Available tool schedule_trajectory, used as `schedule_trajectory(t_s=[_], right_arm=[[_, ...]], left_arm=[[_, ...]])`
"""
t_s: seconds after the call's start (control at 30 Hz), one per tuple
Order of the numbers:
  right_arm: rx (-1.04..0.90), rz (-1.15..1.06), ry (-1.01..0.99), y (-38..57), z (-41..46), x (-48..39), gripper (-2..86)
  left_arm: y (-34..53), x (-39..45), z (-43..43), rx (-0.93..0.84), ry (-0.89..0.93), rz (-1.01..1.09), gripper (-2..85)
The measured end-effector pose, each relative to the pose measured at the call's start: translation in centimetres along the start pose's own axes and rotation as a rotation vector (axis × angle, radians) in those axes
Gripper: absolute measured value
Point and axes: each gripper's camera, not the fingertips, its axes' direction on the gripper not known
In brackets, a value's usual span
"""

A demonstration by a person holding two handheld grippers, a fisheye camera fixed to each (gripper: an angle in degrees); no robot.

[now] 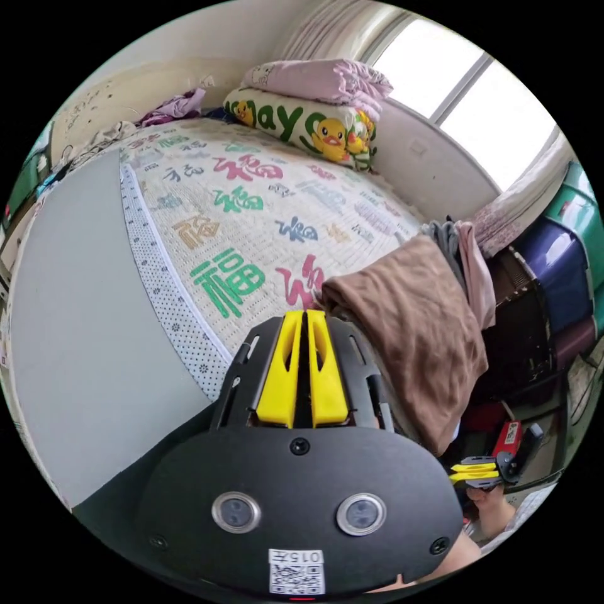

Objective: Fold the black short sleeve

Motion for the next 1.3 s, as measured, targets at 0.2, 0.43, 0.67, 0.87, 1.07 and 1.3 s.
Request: schedule_trajectory(t_s=[0.2,0.43,0.67,0.87,1.07,1.3], right_arm=[[0.215,-0.127,0.120,-1.8,-6.8,-4.7,0.0],[-0.017,-0.594,-0.102,-1.4,-4.6,-19.3,-0.1],[-0.466,-0.840,-0.249,0.9,9.5,-33.3,0.0],[-0.759,-0.704,-0.217,3.8,23.8,-36.4,0.0],[-0.862,-0.710,-0.123,5.1,28.3,-37.2,0.1],[-0.937,-0.750,-0.116,5.4,30.3,-38.6,1.2]], left_arm=[[-0.5,-2.0,-3.9,0.254,0.255,-0.019,0.3],[9.1,-9.9,-8.4,0.401,0.282,-0.035,-0.2],[27.0,-22.7,-6.4,0.379,0.134,-0.304,-0.2],[37.9,-29.5,1.3,0.339,0.124,-0.601,1.4],[41.2,-30.8,5.6,0.422,0.236,-0.625,10.1],[39.8,-29.7,12.6,0.266,0.240,-0.518,2.1]])
